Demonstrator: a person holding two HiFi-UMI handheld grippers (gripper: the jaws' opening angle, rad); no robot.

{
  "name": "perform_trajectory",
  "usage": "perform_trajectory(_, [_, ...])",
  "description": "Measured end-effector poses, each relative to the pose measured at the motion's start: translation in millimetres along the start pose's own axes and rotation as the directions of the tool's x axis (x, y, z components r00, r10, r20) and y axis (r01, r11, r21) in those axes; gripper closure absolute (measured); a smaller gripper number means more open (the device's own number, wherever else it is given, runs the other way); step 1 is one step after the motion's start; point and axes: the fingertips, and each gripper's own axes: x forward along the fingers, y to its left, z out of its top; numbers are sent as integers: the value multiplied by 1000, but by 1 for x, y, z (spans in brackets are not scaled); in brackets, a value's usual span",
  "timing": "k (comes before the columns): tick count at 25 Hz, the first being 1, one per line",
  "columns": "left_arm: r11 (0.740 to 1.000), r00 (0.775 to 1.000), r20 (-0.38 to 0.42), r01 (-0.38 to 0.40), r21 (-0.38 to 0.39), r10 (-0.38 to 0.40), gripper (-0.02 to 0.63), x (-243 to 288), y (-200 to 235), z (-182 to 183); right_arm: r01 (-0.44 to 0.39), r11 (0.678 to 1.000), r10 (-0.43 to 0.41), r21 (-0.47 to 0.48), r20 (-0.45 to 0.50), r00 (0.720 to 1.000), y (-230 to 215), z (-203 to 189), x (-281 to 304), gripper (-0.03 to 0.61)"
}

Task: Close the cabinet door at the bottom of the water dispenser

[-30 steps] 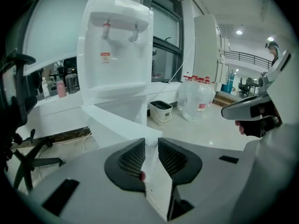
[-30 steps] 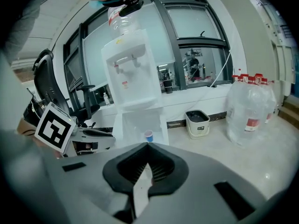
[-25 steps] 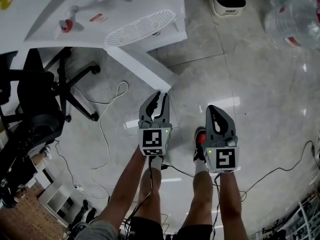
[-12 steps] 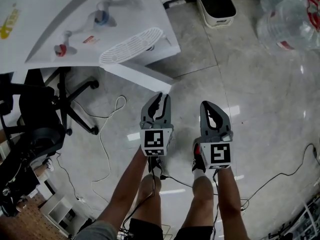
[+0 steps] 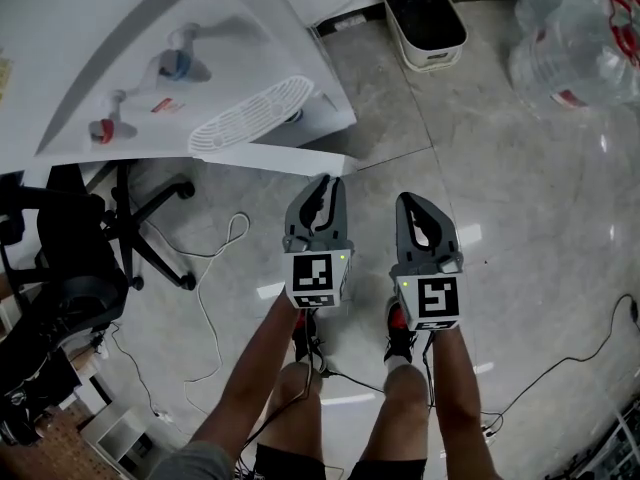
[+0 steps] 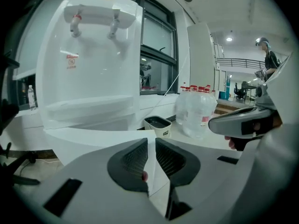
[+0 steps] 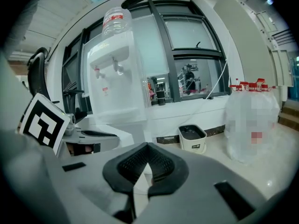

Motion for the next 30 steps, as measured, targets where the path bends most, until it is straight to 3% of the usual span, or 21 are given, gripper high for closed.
perform_trajectory(10, [999,996,81,-28,46,24,548,33,3,18,21,1000,-21,6,57,998,-20,-2,21,563])
perform_trajectory(30, [994,994,82,-75,78,68,549,79,22,38,24,1000,-25,7,116,993,-33,24,46,563])
